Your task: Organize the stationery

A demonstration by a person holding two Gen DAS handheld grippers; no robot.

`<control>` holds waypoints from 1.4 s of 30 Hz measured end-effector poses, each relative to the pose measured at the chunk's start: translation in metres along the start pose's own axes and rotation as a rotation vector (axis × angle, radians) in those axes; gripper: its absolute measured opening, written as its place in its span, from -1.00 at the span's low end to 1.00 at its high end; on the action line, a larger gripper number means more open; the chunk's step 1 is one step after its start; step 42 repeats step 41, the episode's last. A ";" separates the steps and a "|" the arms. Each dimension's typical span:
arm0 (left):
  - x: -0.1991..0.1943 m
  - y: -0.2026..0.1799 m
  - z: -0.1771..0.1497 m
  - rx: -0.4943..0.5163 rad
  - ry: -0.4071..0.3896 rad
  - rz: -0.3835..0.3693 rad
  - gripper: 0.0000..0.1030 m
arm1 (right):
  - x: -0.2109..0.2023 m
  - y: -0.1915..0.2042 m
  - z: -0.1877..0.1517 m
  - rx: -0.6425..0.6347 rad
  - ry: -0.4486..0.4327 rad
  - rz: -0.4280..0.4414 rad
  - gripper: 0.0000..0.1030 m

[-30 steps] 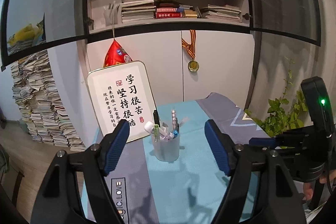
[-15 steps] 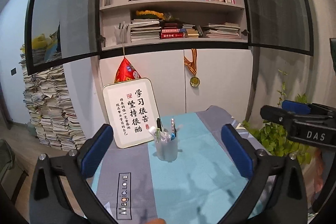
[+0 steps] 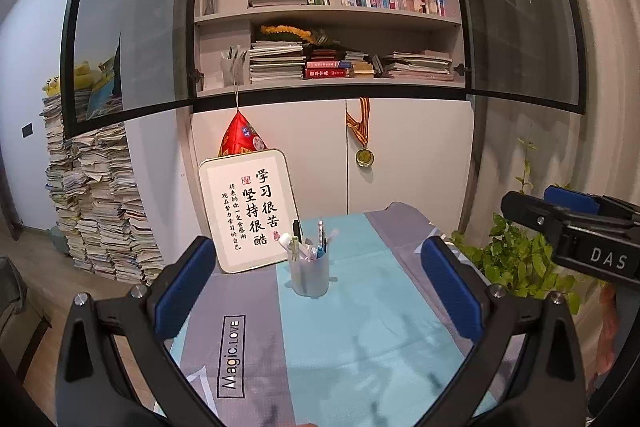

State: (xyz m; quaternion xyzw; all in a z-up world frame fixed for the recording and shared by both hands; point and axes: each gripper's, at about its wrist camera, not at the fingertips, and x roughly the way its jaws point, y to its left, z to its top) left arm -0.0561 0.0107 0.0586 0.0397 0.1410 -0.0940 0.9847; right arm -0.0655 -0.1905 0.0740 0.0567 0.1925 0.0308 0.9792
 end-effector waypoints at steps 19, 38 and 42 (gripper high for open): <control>0.006 -0.005 -0.004 -0.012 0.037 -0.006 0.98 | 0.001 0.000 -0.007 0.000 0.011 -0.003 0.44; 0.007 -0.006 -0.005 -0.016 0.040 -0.007 0.98 | 0.000 -0.001 -0.010 -0.006 0.004 -0.013 0.44; 0.007 -0.006 -0.006 -0.016 0.040 -0.008 0.98 | 0.001 -0.001 -0.010 -0.008 0.003 -0.015 0.44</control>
